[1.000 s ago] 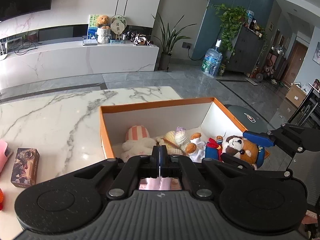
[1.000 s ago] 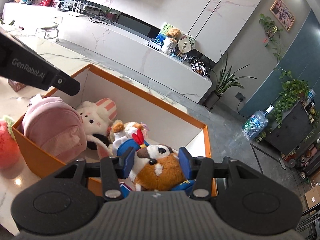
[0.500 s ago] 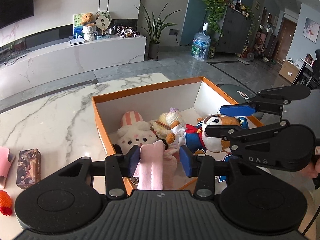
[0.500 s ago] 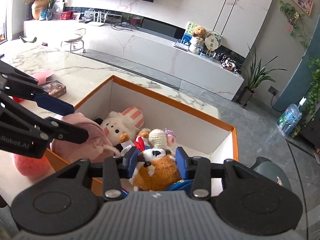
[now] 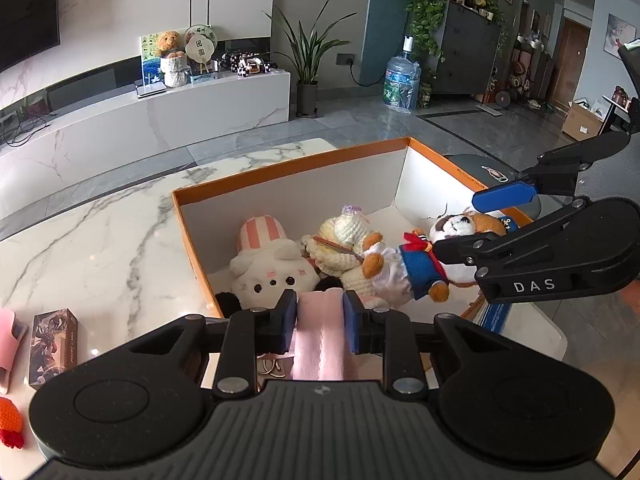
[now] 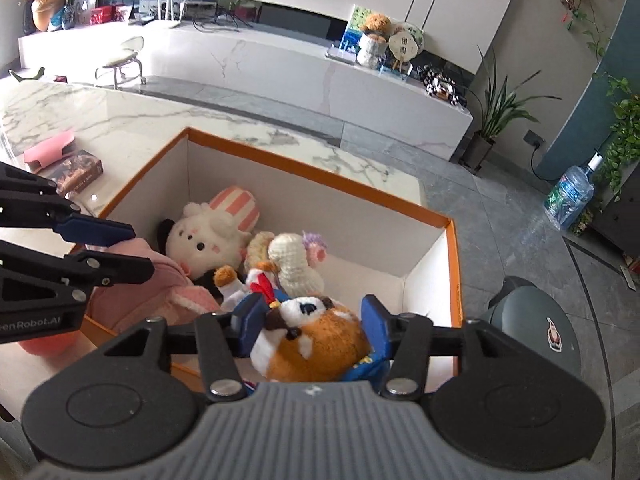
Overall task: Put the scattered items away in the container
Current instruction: 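Open the right tool to drop the dog plush while the left tool lowers the pink bag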
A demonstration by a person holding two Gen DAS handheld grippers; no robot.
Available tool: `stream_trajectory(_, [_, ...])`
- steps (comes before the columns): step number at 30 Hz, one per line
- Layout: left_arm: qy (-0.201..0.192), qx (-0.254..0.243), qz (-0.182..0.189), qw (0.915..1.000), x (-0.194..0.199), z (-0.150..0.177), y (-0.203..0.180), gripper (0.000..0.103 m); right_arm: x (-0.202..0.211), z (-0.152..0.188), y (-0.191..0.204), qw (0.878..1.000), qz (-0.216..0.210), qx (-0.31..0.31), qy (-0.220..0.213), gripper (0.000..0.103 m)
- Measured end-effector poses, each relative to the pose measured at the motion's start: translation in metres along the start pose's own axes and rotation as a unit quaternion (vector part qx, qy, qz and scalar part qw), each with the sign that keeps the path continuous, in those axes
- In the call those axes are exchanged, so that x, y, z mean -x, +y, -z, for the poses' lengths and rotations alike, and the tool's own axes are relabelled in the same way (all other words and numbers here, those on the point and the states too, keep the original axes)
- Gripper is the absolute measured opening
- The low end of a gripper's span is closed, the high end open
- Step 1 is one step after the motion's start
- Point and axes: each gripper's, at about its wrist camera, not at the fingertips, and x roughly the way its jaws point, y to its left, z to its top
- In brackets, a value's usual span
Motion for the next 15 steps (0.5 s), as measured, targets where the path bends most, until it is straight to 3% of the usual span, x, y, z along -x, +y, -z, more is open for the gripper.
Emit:
stream_trajectory(6, [-0.004,0.024,0.003,0.9997,0.008,0.001,0.005,0.030,-0.015,0.011,-0.009,0.999,0.006,-0.022,0.041,0.057])
stream_trajectory(8, [-0.006,0.032,0.006,0.9995,0.011,0.001,0.006,0.030,-0.019,0.013,-0.012,0.998,0.012,-0.031,0.048,0.044])
stream_trajectory(15, [-0.009,0.050,-0.002,0.9987,0.019,0.000,0.013,0.035,-0.018,0.015,-0.010,0.999,0.023,-0.004,0.046,0.036])
